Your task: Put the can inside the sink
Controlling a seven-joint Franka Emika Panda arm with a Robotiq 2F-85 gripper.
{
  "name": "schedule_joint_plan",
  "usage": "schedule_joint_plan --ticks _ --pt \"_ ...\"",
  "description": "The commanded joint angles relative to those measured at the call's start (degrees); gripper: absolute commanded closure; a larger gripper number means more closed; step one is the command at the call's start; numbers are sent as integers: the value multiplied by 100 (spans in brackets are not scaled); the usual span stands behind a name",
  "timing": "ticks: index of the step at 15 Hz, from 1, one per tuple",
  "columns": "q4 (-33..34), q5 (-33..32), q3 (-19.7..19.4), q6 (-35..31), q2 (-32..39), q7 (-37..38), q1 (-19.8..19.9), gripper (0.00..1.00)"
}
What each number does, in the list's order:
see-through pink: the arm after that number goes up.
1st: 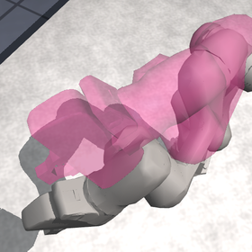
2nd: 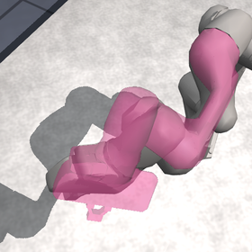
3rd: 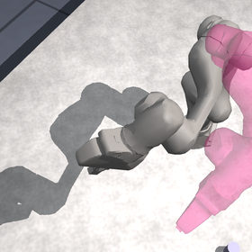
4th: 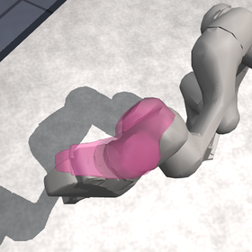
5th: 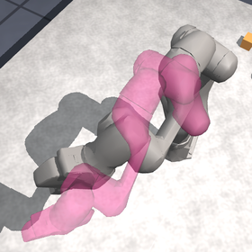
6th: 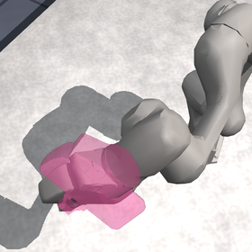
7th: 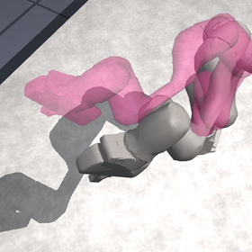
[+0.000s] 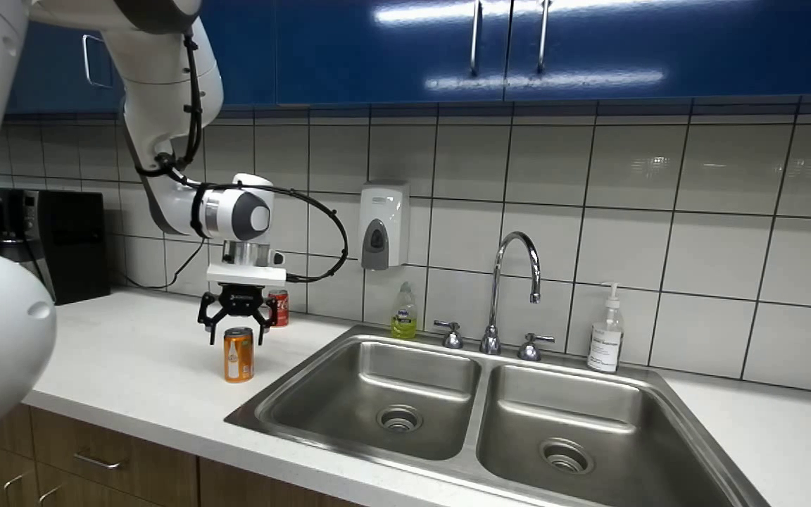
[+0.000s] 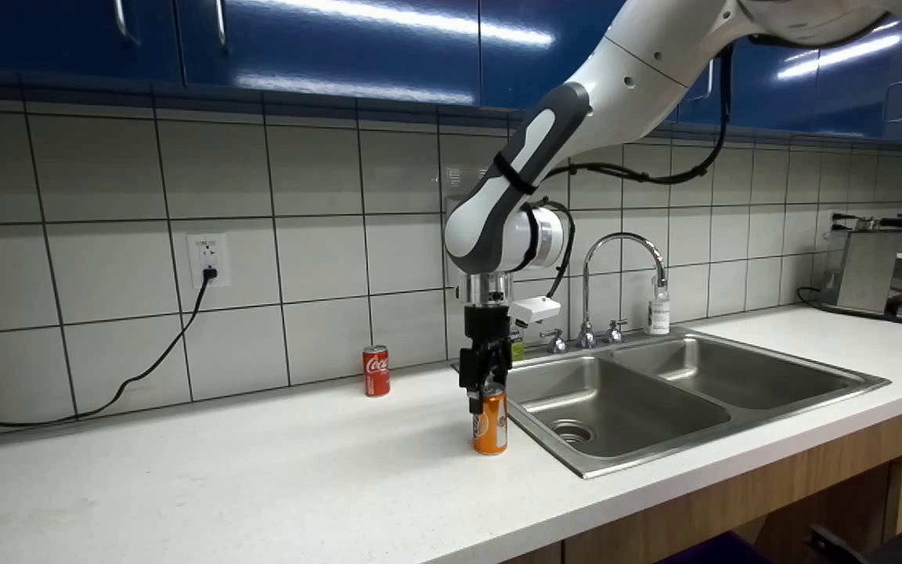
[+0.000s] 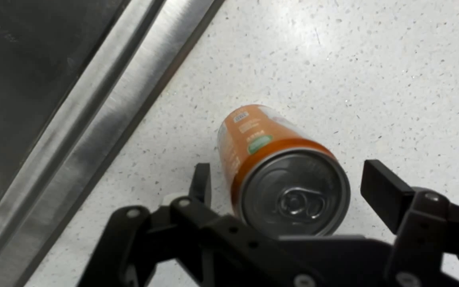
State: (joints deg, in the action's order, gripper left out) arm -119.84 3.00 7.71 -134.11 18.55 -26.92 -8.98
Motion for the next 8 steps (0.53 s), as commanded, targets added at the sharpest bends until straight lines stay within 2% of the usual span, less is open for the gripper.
schedule_joint_plan --ticks 1,4,8 --pt "128 -122 141 14 87 -40 170 35" --pt "155 -130 140 21 109 -41 182 58" --pt "182 -146 130 41 114 -1 182 61"
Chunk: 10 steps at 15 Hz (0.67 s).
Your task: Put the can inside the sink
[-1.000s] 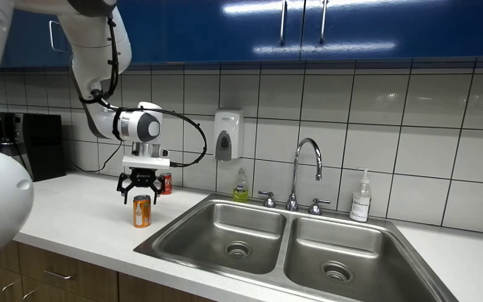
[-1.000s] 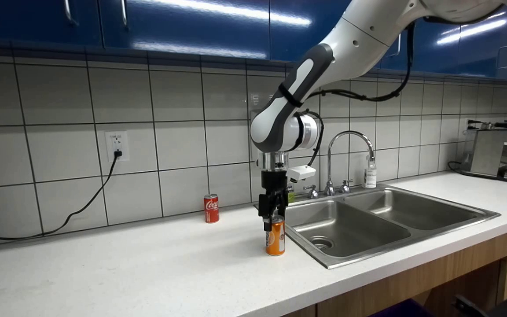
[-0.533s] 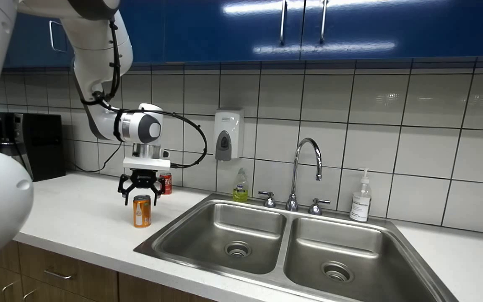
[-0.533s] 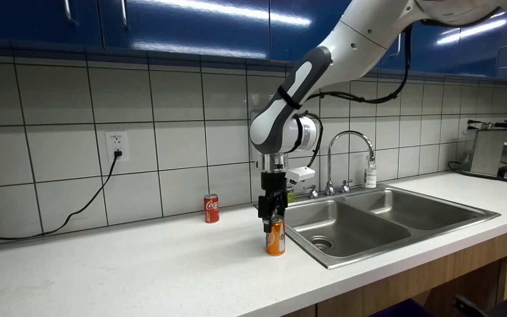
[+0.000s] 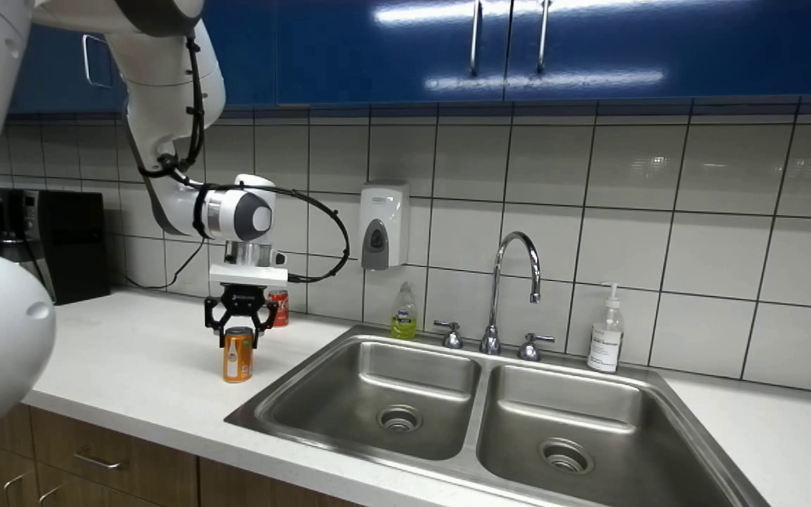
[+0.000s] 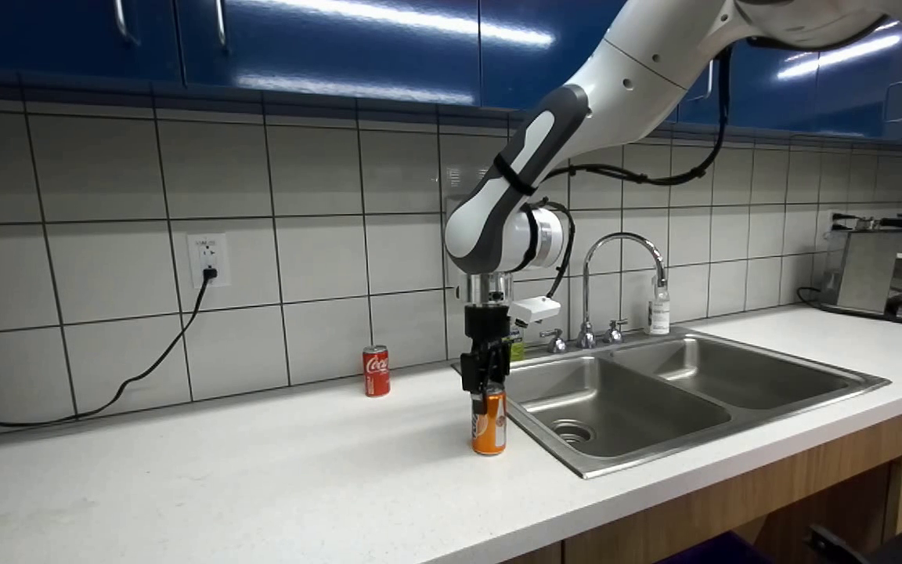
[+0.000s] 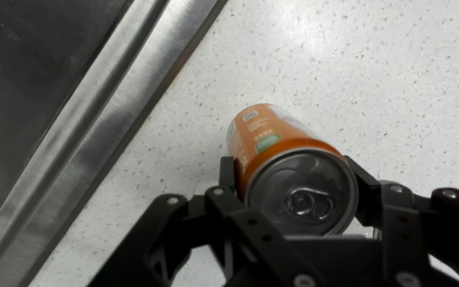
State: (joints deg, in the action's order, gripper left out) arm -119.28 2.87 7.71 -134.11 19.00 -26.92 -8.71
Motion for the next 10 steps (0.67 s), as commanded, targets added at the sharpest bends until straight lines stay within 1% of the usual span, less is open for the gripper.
schedule_joint_plan --ticks 1,10 --pt "134 -153 121 61 37 21 150 61" --pt "265 -438 84 222 -308 112 152 61"
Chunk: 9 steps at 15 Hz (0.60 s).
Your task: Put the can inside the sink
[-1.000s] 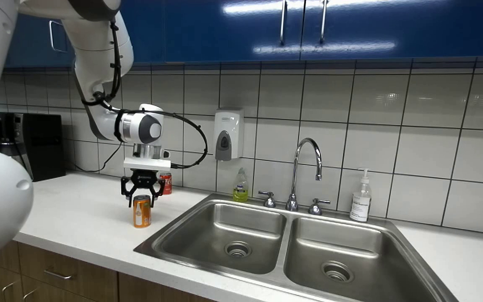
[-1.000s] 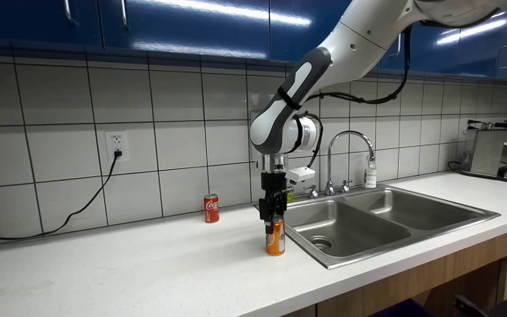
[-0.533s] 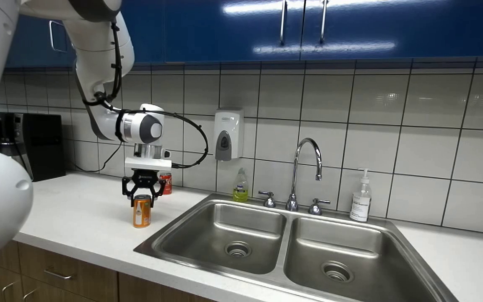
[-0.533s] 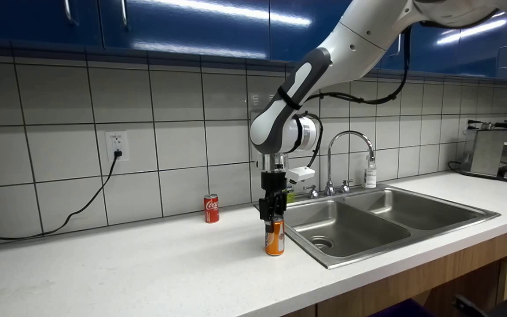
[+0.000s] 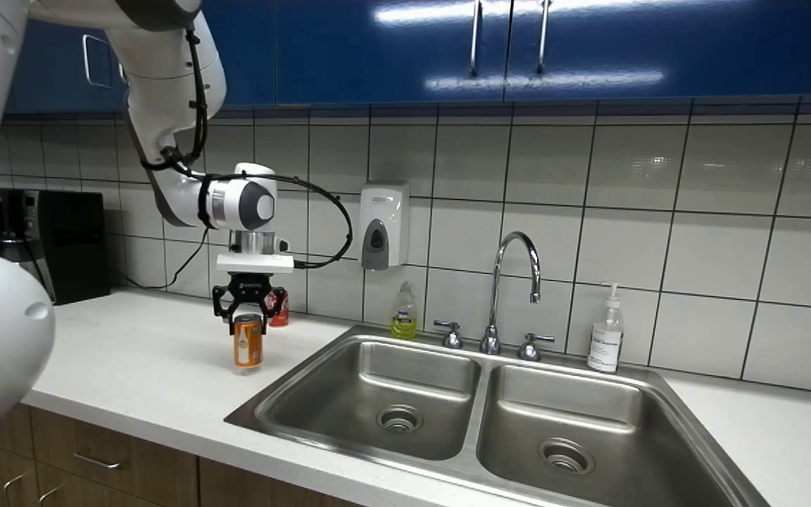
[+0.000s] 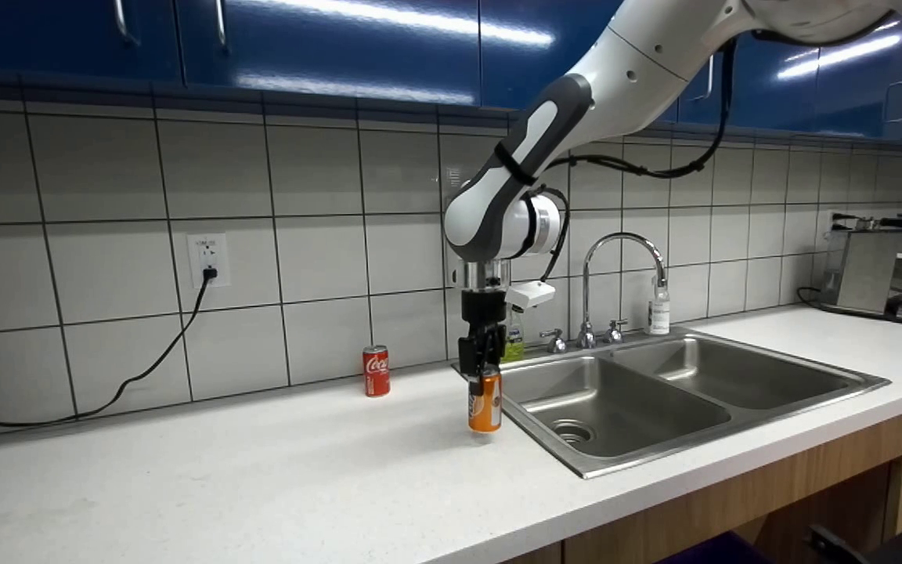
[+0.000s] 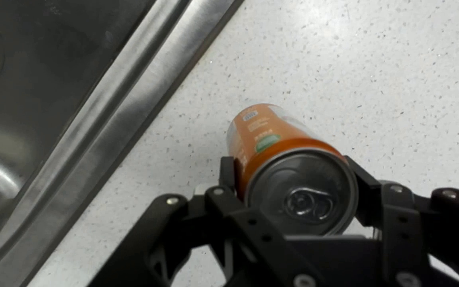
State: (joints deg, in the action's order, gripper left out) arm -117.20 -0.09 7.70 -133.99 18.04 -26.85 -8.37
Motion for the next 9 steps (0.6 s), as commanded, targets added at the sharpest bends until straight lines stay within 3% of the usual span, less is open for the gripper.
schedule_joint_plan --ticks 1,9 --pt "66 -137 76 222 -230 109 127 61" --pt "24 -157 -155 202 -324 208 402 61"
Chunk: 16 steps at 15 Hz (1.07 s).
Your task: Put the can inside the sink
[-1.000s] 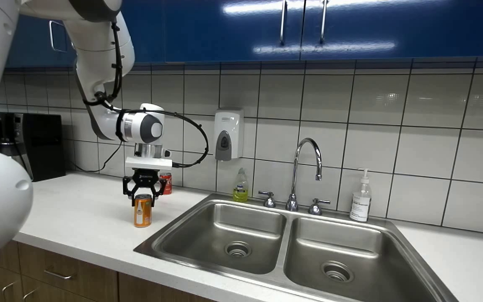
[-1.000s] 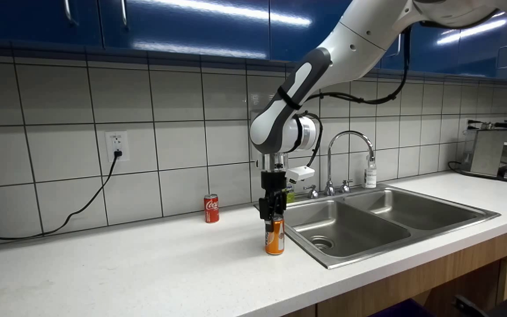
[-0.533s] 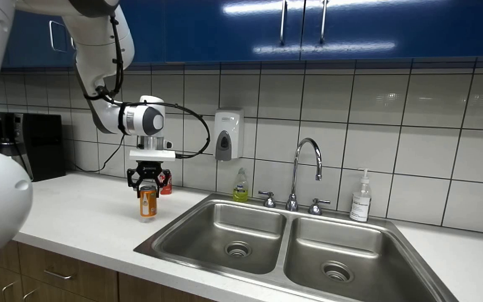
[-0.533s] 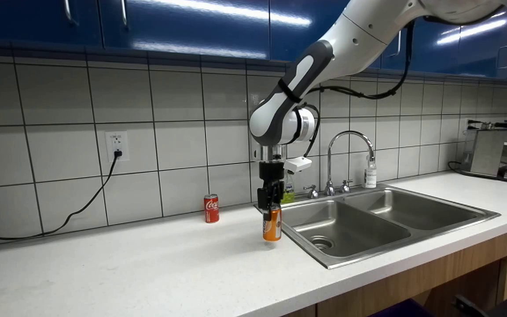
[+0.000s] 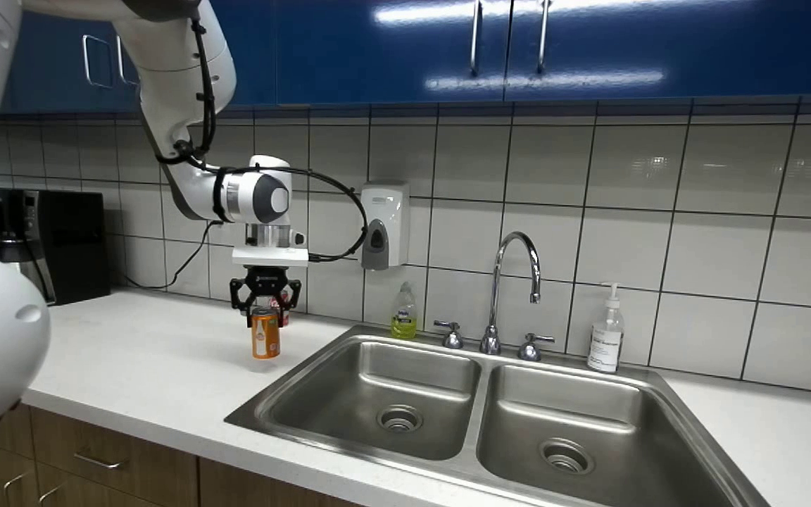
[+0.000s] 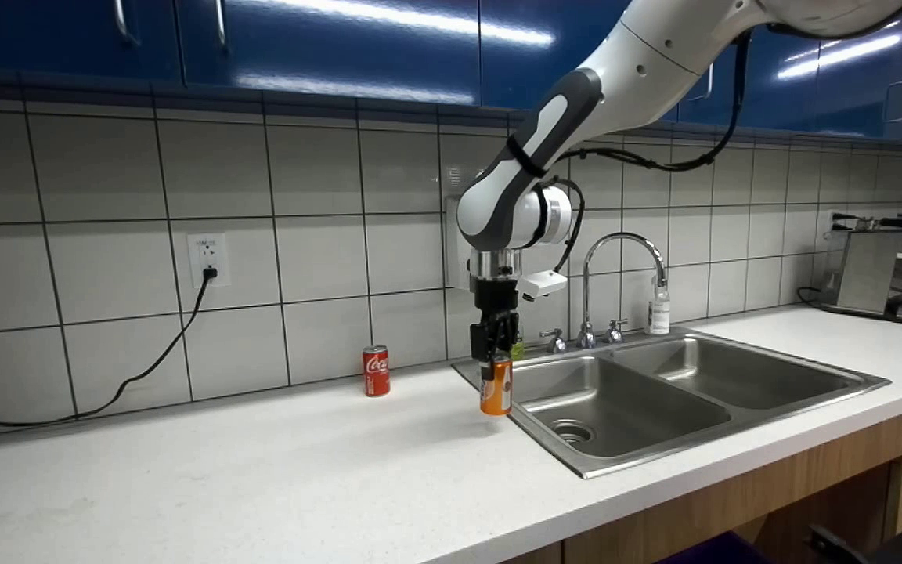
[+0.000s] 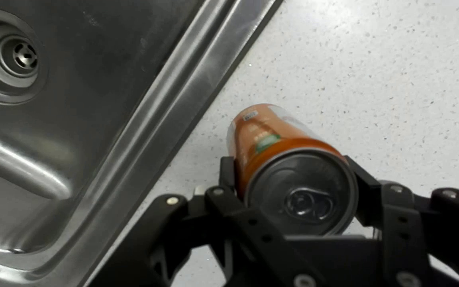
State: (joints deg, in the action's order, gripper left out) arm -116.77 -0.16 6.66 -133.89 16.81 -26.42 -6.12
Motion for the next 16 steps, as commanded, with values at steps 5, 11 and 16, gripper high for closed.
schedule_joint_plan --ticks 5,11,16 --pt "-84 -182 -303 143 -254 251 430 61" --pt "-221 -179 -598 95 -278 347 724 61" --pt "-256 -121 -826 60 -221 385 995 61"
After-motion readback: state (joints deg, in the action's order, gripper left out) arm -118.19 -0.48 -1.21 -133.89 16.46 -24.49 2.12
